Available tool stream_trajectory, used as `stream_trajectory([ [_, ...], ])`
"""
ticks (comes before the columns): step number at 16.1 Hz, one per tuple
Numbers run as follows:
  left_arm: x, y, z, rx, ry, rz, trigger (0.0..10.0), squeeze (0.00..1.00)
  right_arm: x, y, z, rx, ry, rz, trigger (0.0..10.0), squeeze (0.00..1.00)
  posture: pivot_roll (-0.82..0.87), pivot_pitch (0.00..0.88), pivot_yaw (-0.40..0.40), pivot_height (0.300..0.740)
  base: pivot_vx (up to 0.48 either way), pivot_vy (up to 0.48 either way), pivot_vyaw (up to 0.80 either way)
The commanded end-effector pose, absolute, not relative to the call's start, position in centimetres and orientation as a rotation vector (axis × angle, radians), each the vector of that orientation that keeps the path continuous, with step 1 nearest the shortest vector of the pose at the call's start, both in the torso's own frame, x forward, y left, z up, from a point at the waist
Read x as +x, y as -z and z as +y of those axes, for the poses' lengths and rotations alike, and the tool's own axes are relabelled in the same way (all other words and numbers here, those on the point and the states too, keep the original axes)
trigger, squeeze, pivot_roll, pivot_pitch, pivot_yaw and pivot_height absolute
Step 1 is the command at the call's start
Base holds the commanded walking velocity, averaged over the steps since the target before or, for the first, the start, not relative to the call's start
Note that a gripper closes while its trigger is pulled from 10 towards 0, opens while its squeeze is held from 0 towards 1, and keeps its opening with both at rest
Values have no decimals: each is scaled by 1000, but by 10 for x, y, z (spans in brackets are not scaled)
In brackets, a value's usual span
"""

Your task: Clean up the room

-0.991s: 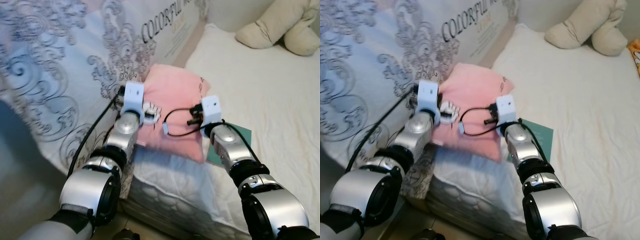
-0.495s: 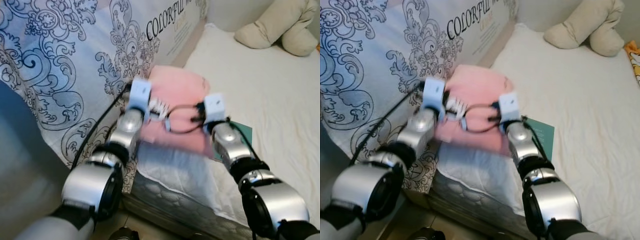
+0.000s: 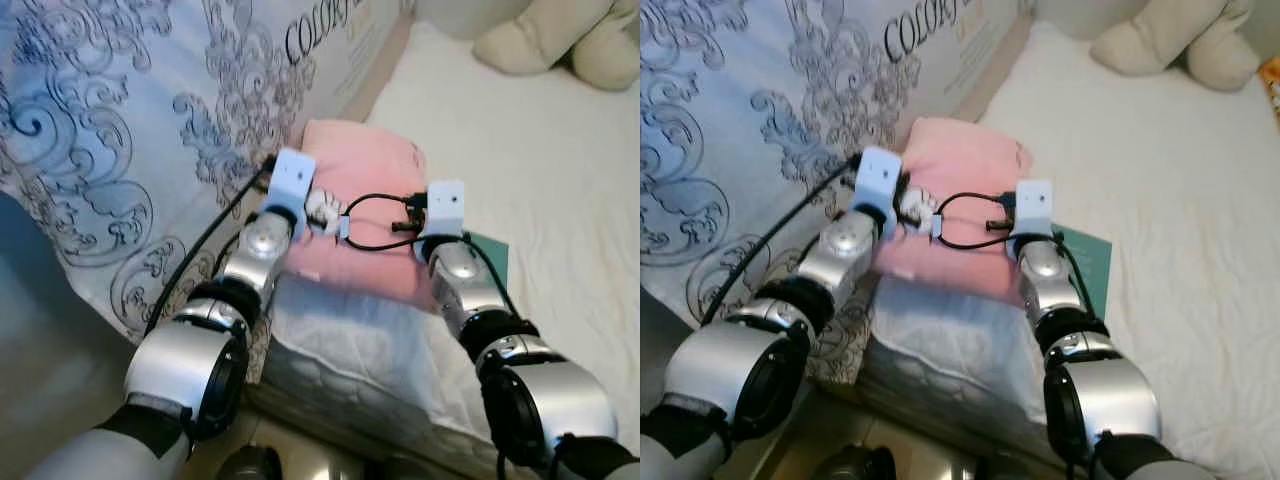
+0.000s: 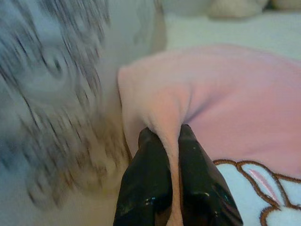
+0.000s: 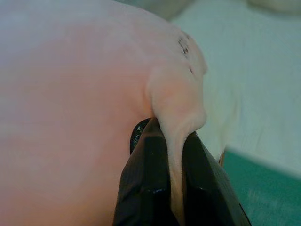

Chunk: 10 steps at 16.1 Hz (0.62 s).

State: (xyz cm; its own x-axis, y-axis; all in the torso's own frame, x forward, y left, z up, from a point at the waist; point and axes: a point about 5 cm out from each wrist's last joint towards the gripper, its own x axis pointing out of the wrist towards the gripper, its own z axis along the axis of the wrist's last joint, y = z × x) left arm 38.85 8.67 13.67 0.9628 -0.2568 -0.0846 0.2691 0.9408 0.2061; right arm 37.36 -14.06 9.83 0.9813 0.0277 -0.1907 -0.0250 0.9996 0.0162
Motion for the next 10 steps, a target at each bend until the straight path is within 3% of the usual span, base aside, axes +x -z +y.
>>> stream_trajectory([
  [1,391,-139,97,205,246,65,10000,0,364,-80,-158,72,79,275,10000,0,-134,212,-2,740,0,0,0],
  [4,392,-144,89,267,326,45,10000,0,354,-62,-128,168,16,355,10000,0,-149,228,-2,740,0,0,0],
  [6,392,-145,89,320,338,38,10000,0,345,-51,-109,93,-55,380,10000,0,-148,233,0,740,0,0,0],
  [9,394,-148,93,376,328,21,10000,0,347,-55,-105,96,-66,364,10000,0,-147,233,-6,740,0,0,0],
  [10,395,-153,94,421,330,-5,10000,298,348,-57,-100,110,-76,358,10000,0,-144,232,-9,740,0,0,0],
])
